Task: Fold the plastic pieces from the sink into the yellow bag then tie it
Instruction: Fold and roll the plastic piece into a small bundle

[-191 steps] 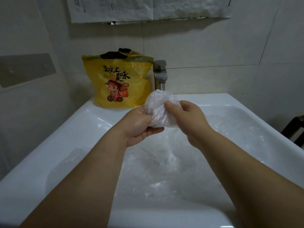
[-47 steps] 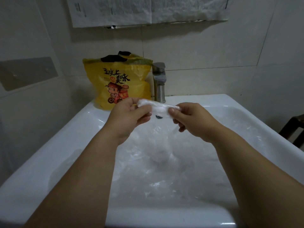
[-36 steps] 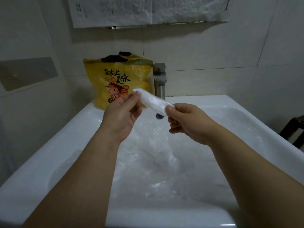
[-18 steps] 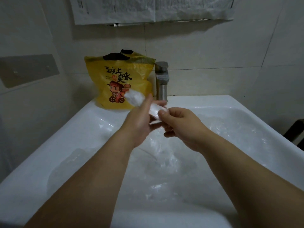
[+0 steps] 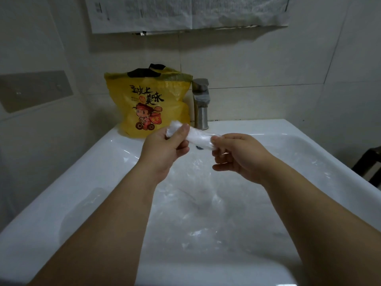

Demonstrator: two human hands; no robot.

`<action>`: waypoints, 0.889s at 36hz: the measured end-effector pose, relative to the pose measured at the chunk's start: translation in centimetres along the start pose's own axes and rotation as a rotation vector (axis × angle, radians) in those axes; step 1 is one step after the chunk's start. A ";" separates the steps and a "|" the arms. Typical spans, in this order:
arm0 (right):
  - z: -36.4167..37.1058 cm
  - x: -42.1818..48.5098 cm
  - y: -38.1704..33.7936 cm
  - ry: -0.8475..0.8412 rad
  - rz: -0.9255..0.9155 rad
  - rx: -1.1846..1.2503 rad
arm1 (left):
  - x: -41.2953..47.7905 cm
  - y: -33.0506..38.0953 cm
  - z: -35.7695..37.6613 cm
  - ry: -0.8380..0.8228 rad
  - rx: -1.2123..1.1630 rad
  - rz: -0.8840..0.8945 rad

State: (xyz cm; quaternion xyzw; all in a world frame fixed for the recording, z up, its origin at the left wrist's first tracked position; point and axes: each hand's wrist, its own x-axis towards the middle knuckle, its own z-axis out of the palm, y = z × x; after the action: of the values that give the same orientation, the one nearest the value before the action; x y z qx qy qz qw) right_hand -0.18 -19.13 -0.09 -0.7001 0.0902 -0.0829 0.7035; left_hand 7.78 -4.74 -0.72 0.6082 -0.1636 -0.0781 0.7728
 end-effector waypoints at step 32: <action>-1.3 -0.5 -0.7 -0.010 0.080 0.149 | -0.7 0.8 -1.7 -0.262 0.096 -0.231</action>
State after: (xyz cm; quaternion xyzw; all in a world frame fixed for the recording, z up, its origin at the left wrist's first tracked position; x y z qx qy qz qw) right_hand -0.93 -20.24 0.58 -0.6419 0.1081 -0.0578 0.7569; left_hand 7.70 -2.75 -0.38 0.6439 -0.1955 -0.2372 0.7006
